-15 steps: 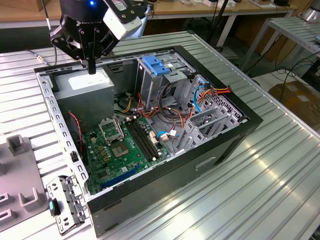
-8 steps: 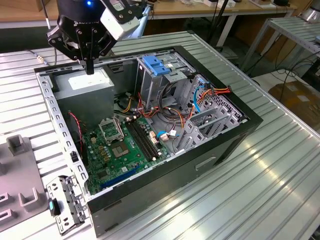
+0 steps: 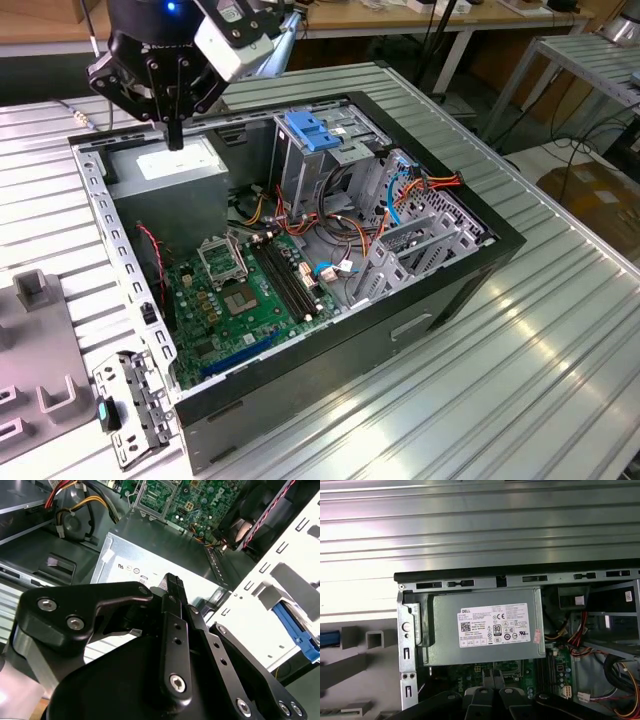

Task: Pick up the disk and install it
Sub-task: 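Reach for the disk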

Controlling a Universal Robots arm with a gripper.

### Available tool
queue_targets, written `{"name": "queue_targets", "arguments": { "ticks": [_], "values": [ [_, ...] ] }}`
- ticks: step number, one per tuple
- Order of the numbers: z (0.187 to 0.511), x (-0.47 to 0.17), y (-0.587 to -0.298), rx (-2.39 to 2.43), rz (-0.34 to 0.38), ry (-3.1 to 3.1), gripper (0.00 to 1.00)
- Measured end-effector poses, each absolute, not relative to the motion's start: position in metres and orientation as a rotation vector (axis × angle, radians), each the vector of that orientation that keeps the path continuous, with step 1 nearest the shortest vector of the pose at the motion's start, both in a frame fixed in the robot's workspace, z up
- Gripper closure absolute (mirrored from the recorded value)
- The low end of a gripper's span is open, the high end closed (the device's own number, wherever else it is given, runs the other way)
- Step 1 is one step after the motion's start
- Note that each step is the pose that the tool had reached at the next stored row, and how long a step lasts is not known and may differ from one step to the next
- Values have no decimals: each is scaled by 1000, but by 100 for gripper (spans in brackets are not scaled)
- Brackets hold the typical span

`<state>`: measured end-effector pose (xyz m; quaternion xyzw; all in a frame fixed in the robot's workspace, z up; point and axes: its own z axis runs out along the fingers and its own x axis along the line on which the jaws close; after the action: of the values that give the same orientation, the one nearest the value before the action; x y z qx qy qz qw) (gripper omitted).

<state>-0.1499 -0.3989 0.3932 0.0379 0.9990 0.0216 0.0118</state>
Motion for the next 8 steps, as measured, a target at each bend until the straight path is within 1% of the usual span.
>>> {"name": "queue_targets", "arguments": {
  "ticks": [8],
  "values": [
    [393,-156,-399,118,67,3117,89]
  ]
}}
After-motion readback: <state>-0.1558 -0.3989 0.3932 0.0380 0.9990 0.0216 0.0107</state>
